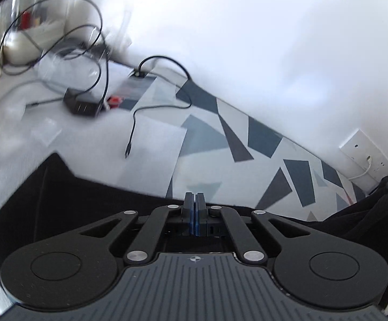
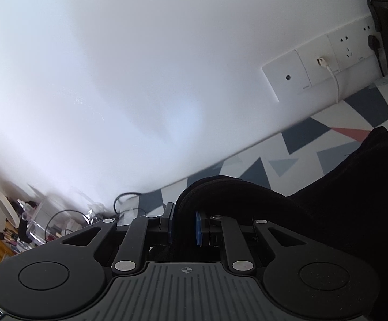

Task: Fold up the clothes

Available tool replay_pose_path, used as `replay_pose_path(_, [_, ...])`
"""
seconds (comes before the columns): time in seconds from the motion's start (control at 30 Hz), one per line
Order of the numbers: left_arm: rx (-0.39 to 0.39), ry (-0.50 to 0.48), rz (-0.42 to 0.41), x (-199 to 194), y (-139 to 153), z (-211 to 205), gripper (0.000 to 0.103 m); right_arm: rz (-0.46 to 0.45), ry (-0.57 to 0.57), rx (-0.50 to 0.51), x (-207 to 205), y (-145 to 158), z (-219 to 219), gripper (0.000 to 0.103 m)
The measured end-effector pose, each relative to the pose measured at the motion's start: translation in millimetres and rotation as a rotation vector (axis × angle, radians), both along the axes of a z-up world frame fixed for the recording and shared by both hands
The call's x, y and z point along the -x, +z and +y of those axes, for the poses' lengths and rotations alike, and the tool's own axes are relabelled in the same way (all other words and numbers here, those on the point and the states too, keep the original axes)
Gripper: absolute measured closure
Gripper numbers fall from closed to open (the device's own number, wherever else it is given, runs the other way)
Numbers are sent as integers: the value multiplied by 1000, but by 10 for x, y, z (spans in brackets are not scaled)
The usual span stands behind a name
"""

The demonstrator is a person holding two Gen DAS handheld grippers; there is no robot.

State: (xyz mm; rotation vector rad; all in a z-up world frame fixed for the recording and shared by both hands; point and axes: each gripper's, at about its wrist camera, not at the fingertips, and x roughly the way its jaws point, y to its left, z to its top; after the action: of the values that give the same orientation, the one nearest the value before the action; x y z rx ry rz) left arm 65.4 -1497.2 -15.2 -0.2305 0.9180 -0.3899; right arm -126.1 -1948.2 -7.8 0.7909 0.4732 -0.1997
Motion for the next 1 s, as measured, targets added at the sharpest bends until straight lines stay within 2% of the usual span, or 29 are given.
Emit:
replay_pose_path(0.13, [48, -39, 61, -56, 51, -42, 99, 20, -10, 5, -112, -32, -56, 89])
replay_pose_path(0.2, [91, -57, 106, 17, 20, -14, 86, 39, -22, 3, -166, -96, -82, 89])
replay_pose_path(0.27, [142, -54, 159, 151, -48, 48, 56, 52, -35, -6, -205, -172, -103, 89])
replay_pose_path(0.37, [273, -35, 312, 332, -311, 138, 44, 63, -50, -27, -237, -275, -124, 89])
replay_pose_path(0.43, [320, -11, 411, 401, -513, 168, 43, 64, -58, -36, -243, -310, -121, 89])
replay_pose_path(0.53, [330, 52, 482, 426, -703, 235, 43, 61, -61, -37, -230, -320, -108, 89])
replay_pose_path(0.63, [352, 64, 542, 444, -832, 246, 37, 58, -58, -31, -187, -304, -93, 89])
replay_pose_path(0.77, [373, 130, 534, 435, -917, 292, 37, 55, -65, -39, -103, -291, -90, 89])
replay_pose_path(0.9, [348, 216, 494, 370, -932, 370, 37, 59, -69, -42, -6, -311, -66, 89])
replay_pose_path(1.0, [324, 238, 459, 344, -900, 378, 42, 61, -70, -42, 46, -320, -53, 90])
